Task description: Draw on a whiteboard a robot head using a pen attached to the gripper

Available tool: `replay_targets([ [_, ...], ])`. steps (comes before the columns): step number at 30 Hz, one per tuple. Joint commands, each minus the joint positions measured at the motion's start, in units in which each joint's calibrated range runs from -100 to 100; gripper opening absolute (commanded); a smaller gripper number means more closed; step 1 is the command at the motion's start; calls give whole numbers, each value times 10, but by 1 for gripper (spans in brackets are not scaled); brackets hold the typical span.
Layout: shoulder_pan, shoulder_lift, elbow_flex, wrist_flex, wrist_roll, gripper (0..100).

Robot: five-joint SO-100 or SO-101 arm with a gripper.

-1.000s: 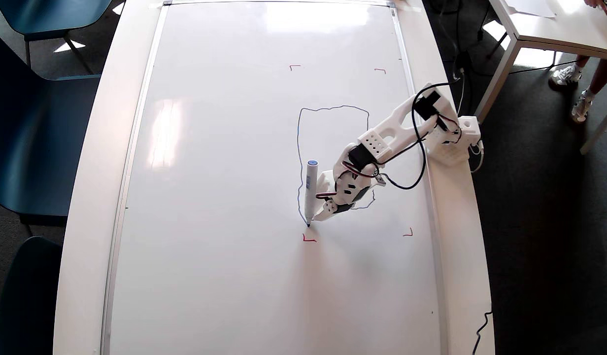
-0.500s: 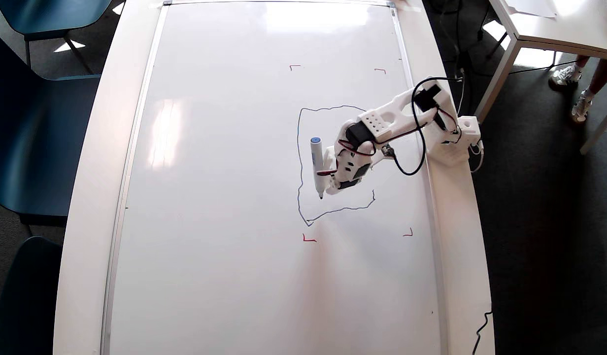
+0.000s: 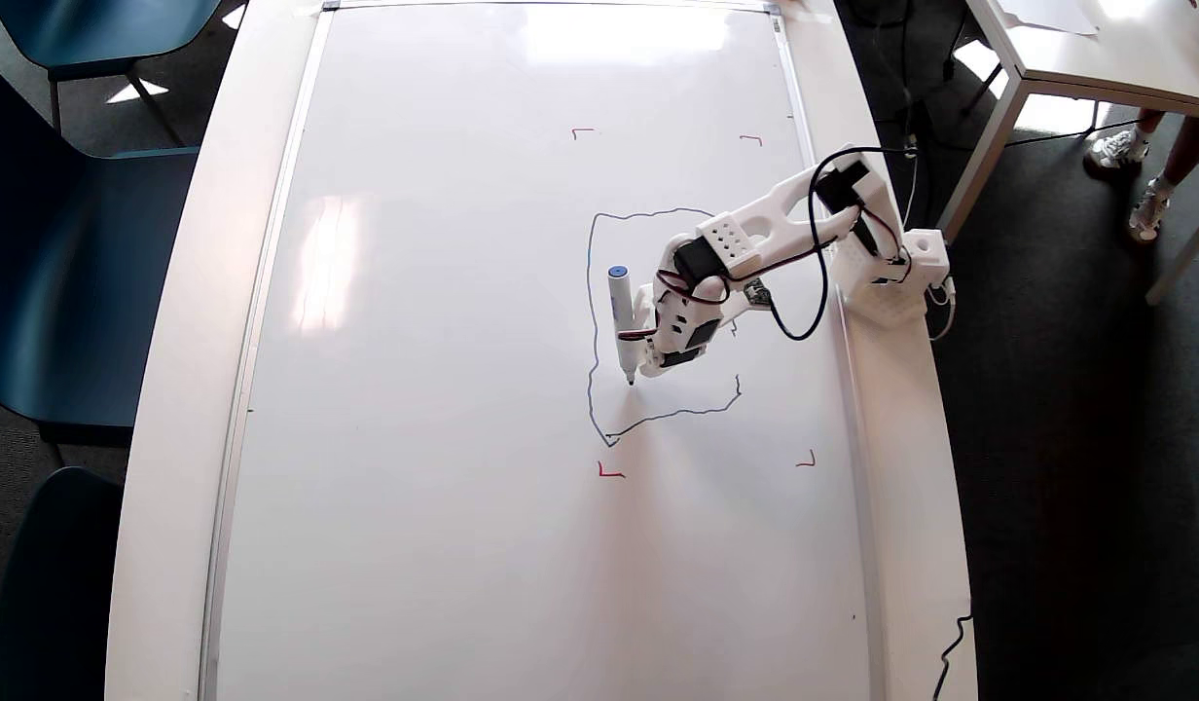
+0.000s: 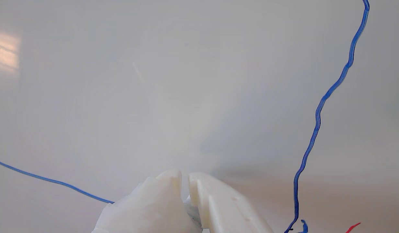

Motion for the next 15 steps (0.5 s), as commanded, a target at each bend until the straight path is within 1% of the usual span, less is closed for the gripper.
replay_targets([
  [1,-4,-31,1,-20,-2,1],
  [15,-23,-30,27,-24,-3,1],
])
